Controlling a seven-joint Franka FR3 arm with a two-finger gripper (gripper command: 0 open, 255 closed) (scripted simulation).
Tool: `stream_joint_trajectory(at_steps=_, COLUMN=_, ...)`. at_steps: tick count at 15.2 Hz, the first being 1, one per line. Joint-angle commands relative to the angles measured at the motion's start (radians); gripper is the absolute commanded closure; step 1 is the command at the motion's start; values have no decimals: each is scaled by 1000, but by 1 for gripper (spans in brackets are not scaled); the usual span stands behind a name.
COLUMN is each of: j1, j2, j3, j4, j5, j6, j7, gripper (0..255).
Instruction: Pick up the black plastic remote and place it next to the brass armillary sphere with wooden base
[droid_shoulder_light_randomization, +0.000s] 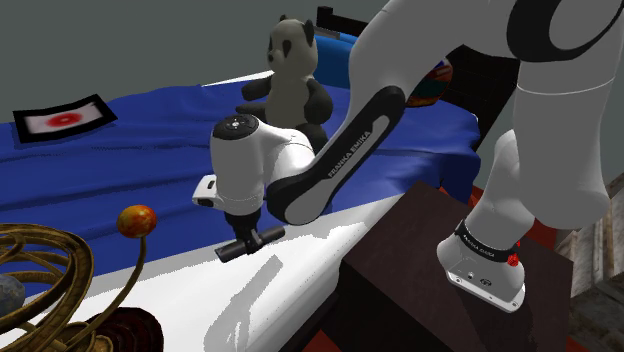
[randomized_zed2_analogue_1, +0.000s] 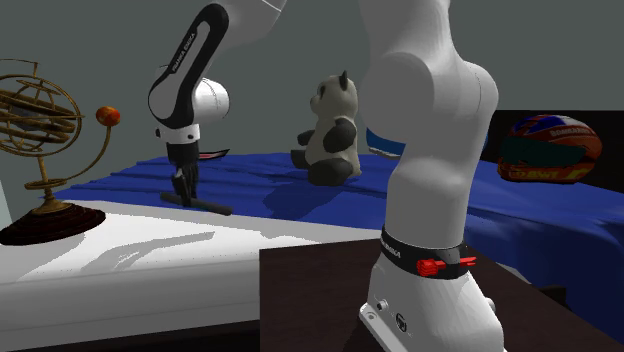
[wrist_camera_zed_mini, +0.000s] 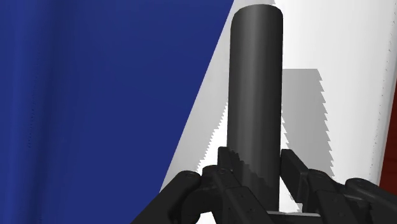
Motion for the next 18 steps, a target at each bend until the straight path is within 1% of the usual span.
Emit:
stream_joint_trajectory(at_steps=1, j1=5, j2=23, j3=-8, j4=0, j5=-12, j6=22, j7=9, gripper=255)
stream_joint_trajectory(at_steps=4, j1=13, j2=54, j3=-19, j4=3, j5=-28, j6=50, j7=21, gripper=255)
stream_joint_trajectory(at_steps=12, j1=13, j2=54, j3=-19, j4=3, j5=-28, j6=50, j7=21, gripper=255)
stream_joint_trajectory(at_steps=13, j1=13, j2=54, j3=-19, j4=3, j5=-28, j6=50, j7=21, gripper=0)
stream_joint_trajectory(at_steps=18, j1=13, j2=54, j3=-19, j4=3, j5=-28, j6=50, j7=21, gripper=0)
